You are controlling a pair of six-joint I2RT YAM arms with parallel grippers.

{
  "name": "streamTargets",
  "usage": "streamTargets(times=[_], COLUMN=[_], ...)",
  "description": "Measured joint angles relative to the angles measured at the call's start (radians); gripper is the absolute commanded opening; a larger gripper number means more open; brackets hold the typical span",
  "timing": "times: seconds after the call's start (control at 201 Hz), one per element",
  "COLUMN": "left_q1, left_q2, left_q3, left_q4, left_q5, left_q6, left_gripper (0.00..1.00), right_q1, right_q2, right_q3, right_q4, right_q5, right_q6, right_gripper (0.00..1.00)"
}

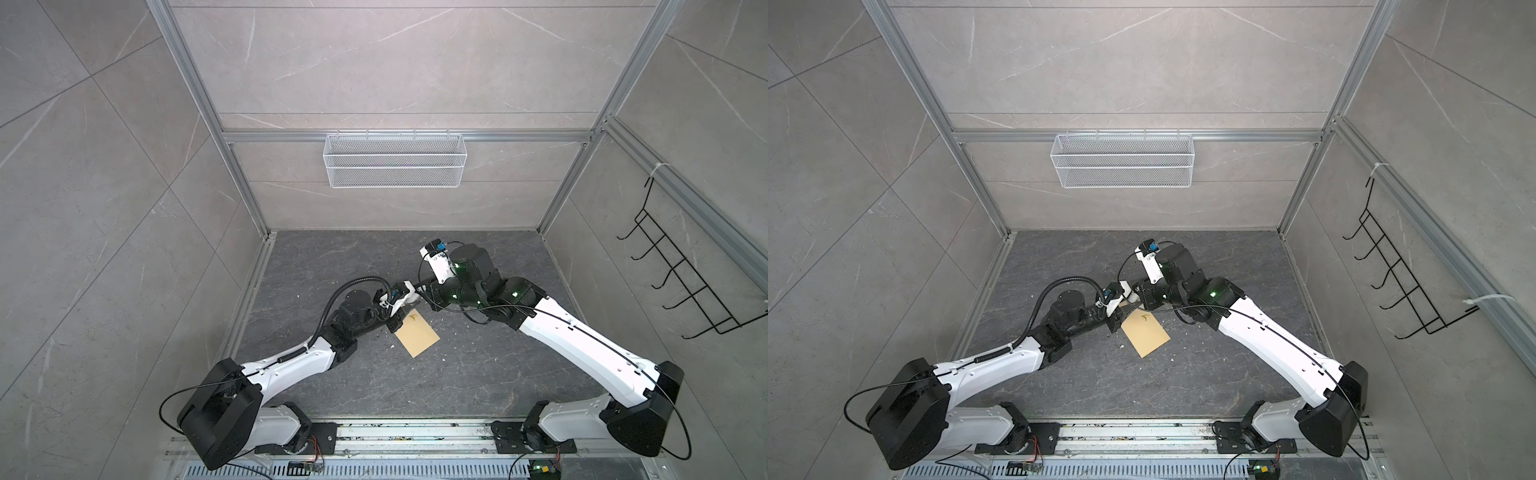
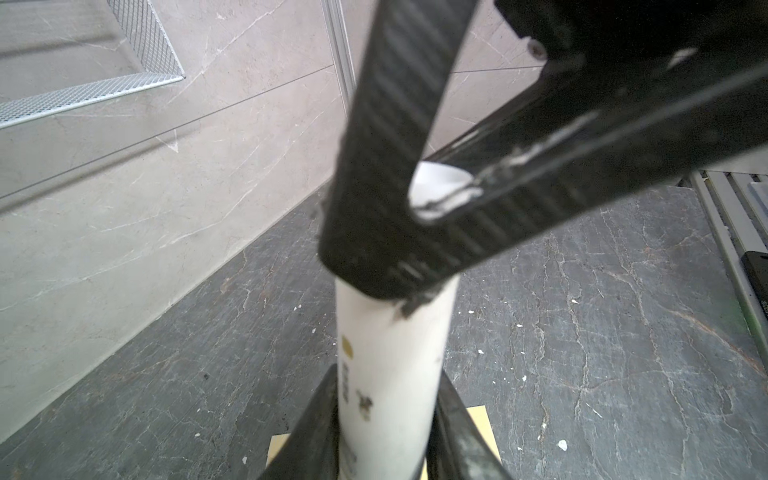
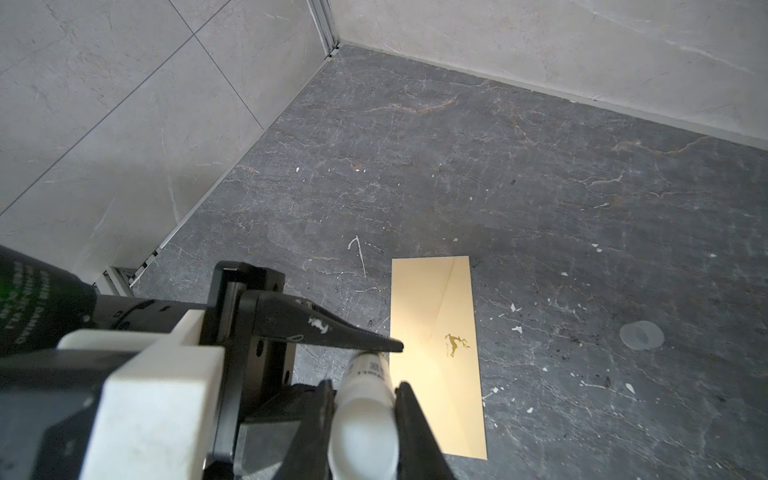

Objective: Place the letter into the envelope and seal it

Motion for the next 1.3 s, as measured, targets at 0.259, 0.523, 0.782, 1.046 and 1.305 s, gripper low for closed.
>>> streamTargets(times=[0.259,0.523,0.782,1.046,1.305], left_q1=[0.0,0.0,0.0,0.0,0.0], left_q2=[0.0,-0.009,-0.039,-0.064,-0.08], left_q3=[-0.002,-0.063,-0.094,-0.125,-0.138], left_q4=[0.001,0.022,0.04,0.053,0.054], left_q5=[0.0,-0.002,-0.002,-0.002,-0.002], left_q6=[-0.002,-0.003,-0.005,-0.005,-0.006], left_gripper=[0.0,0.0,0.0,0.0,0.0], right_q1=[-0.01,-0.146,-0.365,-0.473,-0.474], right_q2=[0.0,-0.045,0.084,0.439,0.63], right_q3=[0.0,0.002,0.078,0.163,0.244], right_q4=[-0.002,-0.024,-0.06,-0.113,-0.156], right_q5=[-0.007,0.031,0.063,0.089,0.114], right_q6=[0.008,-0.021,-0.043,-0.083,-0.124], right_gripper=[0.44,0.85,0.86,0.82,0.73])
